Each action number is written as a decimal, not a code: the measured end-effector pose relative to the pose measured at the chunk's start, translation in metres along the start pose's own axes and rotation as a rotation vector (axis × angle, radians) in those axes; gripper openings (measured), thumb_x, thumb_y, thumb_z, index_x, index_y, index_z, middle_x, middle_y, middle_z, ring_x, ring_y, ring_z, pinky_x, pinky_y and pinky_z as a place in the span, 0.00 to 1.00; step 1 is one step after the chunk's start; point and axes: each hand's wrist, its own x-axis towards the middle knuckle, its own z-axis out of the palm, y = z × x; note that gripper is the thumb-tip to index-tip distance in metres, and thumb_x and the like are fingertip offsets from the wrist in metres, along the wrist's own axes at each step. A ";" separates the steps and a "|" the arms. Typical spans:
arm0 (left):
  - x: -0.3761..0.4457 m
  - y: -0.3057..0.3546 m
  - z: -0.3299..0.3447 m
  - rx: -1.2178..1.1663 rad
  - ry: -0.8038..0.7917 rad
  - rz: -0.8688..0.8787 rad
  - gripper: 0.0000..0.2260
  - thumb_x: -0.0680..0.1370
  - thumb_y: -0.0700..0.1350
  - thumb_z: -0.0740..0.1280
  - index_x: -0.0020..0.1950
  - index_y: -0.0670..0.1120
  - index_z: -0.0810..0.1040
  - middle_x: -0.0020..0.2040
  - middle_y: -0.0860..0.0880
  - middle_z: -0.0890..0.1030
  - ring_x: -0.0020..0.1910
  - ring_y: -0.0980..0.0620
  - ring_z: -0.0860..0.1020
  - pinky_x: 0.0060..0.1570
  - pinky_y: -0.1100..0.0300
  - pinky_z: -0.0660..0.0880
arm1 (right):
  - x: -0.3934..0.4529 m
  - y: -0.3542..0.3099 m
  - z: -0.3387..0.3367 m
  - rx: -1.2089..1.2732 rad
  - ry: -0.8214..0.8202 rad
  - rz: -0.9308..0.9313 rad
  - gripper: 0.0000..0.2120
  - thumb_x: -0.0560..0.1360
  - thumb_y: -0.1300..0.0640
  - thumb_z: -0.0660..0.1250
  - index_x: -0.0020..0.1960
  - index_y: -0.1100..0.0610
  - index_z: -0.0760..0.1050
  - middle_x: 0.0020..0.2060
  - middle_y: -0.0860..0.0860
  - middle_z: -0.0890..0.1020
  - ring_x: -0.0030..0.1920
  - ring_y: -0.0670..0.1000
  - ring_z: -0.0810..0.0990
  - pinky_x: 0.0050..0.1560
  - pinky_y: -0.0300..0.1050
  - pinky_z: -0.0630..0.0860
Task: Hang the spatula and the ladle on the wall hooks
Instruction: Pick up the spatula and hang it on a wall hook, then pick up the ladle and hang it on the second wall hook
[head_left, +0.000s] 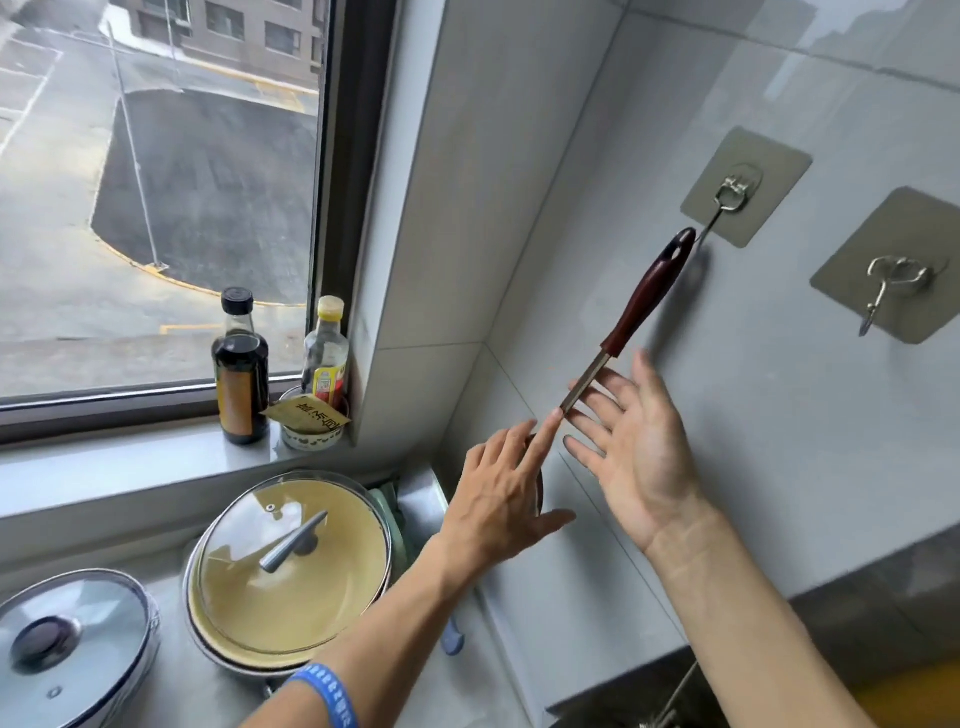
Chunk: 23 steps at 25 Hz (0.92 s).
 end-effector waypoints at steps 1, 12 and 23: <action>0.001 0.000 0.003 -0.015 0.002 0.008 0.52 0.67 0.67 0.72 0.80 0.56 0.41 0.71 0.47 0.69 0.65 0.44 0.69 0.63 0.49 0.69 | -0.002 0.003 -0.003 -0.011 -0.004 -0.009 0.30 0.76 0.33 0.53 0.69 0.50 0.70 0.68 0.51 0.75 0.68 0.54 0.72 0.70 0.57 0.62; -0.002 -0.003 -0.008 -0.048 -0.228 0.003 0.49 0.71 0.68 0.68 0.79 0.59 0.39 0.81 0.47 0.51 0.78 0.44 0.50 0.74 0.38 0.54 | 0.005 0.009 -0.009 -0.117 0.052 -0.101 0.30 0.76 0.33 0.53 0.71 0.49 0.66 0.73 0.53 0.68 0.68 0.52 0.70 0.70 0.54 0.63; -0.057 -0.001 -0.046 -0.032 -0.306 -0.078 0.43 0.75 0.65 0.66 0.80 0.56 0.43 0.81 0.47 0.53 0.78 0.45 0.50 0.75 0.40 0.49 | -0.039 0.048 -0.010 0.044 0.120 -0.121 0.31 0.77 0.34 0.52 0.70 0.52 0.68 0.69 0.53 0.74 0.68 0.53 0.71 0.66 0.55 0.67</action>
